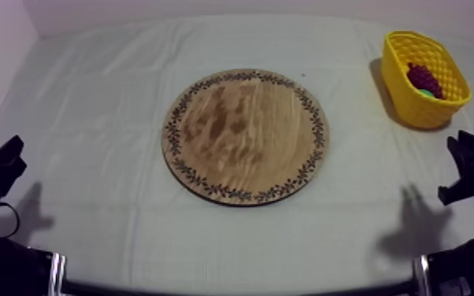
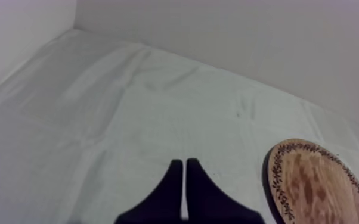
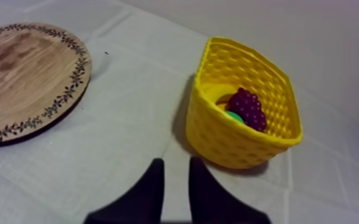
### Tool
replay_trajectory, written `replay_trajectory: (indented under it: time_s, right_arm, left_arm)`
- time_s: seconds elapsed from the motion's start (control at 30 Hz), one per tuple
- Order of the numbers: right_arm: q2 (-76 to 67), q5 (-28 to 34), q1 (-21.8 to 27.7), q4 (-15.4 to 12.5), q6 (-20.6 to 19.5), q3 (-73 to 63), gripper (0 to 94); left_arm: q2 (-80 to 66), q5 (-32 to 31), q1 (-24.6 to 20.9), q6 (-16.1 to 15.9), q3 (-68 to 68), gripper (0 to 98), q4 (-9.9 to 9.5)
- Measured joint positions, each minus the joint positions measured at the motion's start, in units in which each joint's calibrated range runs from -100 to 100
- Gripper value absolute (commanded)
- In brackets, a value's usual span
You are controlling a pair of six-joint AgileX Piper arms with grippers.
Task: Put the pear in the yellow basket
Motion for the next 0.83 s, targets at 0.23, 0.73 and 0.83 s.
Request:
replay_trajectory:
  time_s: [0.23,0.73,0.83]
  right_arm:
    - [-2.32,2.21,-0.28,-0.50,-3.45,1.23,1.2]
    - [-2.34,1.94,-0.87,-0.61,-3.95,1.30,0.6]
    - [-2.34,1.76,-0.90,-0.61,-4.31,1.30,0.6]
  left_arm:
    - [0.00,0.00,0.00,0.00,0.00,0.1,0.00]
    - [0.00,0.00,0.00,0.00,0.00,0.1,0.00]
    - [0.00,0.00,0.00,0.00,0.00,0.1,0.00]
